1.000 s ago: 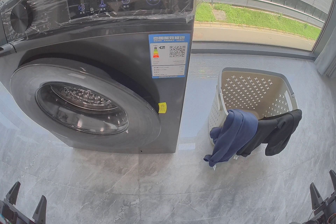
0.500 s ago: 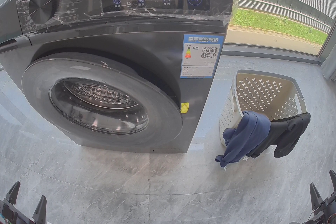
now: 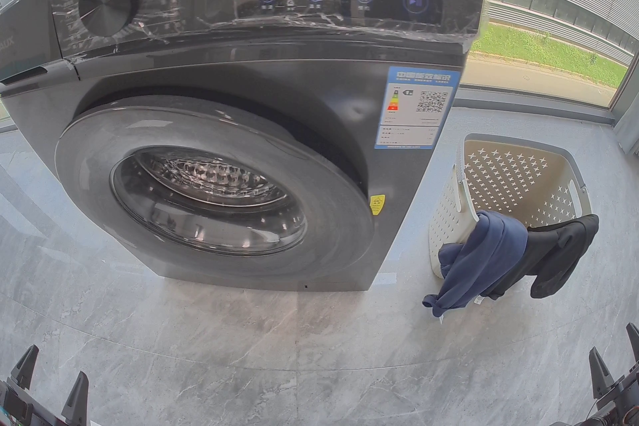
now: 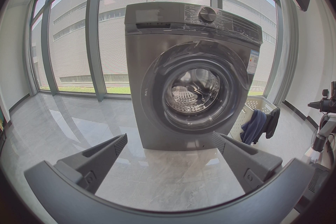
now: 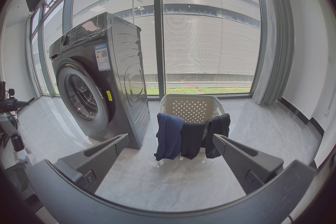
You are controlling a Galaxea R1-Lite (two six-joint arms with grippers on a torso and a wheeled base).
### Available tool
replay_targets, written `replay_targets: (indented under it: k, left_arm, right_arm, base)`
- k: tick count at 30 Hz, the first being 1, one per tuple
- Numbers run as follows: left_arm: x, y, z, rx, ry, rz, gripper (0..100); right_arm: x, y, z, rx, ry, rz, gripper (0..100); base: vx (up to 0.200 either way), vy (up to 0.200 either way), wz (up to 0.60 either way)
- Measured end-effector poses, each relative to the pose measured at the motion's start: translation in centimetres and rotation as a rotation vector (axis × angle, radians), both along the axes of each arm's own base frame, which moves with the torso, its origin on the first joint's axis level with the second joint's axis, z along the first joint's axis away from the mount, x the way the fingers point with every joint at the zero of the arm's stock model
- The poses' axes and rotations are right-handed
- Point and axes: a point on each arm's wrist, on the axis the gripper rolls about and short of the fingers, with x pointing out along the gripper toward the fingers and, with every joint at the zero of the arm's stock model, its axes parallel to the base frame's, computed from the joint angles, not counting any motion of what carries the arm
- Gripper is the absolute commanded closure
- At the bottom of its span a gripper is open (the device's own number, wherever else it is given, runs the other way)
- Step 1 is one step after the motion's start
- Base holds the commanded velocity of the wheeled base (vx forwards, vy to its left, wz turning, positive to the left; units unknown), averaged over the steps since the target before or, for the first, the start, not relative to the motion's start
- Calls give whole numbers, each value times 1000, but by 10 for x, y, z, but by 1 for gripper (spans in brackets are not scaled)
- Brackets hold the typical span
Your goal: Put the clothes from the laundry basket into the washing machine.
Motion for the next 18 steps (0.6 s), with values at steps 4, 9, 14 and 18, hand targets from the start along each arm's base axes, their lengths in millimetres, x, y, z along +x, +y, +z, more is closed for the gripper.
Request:
replay_targets:
  k: [4, 9, 14, 18]
  left_arm:
    - [0, 0, 0, 1, 0, 0, 0]
    - [0, 0, 0, 1, 0, -1, 0]
    - [0, 0, 0, 1, 0, 0, 0]
    - [0, 0, 0, 1, 0, 0, 0]
  right_arm:
    - [0, 0, 0, 0, 0, 0, 0]
    - [0, 0, 0, 0, 0, 0, 0]
    - [0, 0, 0, 0, 0, 1, 0]
    - [0, 0, 0, 0, 0, 0, 0]
  base:
    - [0, 0, 0]
    - [0, 0, 0]
    - [0, 0, 0]
    - [0, 200, 0]
